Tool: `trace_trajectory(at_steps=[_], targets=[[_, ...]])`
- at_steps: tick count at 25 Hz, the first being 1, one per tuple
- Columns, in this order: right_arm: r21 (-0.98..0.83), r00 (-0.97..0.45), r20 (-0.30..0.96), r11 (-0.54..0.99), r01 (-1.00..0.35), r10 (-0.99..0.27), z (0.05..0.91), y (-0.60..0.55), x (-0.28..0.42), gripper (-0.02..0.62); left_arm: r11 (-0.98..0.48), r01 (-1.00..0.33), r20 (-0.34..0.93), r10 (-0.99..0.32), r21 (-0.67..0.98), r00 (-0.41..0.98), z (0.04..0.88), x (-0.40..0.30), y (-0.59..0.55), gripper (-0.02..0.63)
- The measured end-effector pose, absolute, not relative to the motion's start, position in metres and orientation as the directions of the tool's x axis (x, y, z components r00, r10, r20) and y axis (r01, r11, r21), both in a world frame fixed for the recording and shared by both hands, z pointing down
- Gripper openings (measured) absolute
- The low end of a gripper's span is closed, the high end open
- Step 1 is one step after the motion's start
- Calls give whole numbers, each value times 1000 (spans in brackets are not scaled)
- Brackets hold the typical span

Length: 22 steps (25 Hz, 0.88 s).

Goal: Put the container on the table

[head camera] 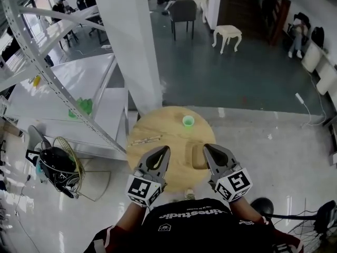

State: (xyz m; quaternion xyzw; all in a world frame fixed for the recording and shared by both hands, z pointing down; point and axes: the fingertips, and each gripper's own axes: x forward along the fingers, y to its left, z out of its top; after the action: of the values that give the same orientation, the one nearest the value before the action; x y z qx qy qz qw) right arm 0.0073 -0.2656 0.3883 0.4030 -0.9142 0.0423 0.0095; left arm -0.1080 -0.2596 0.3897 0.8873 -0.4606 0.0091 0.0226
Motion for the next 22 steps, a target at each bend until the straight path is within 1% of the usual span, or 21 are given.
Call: trace_trajectory(at_steps=[10,22], targets=[[-103,-653,61,646,-757,-755,378,-266,15,12,-575,-817,46,-816,28,576,383,-101,-255,25],[-99,-665,31,660,-745,-746,366,-265,15,12,-587,-810,32,-809,19,587,377,-95,-257,25]])
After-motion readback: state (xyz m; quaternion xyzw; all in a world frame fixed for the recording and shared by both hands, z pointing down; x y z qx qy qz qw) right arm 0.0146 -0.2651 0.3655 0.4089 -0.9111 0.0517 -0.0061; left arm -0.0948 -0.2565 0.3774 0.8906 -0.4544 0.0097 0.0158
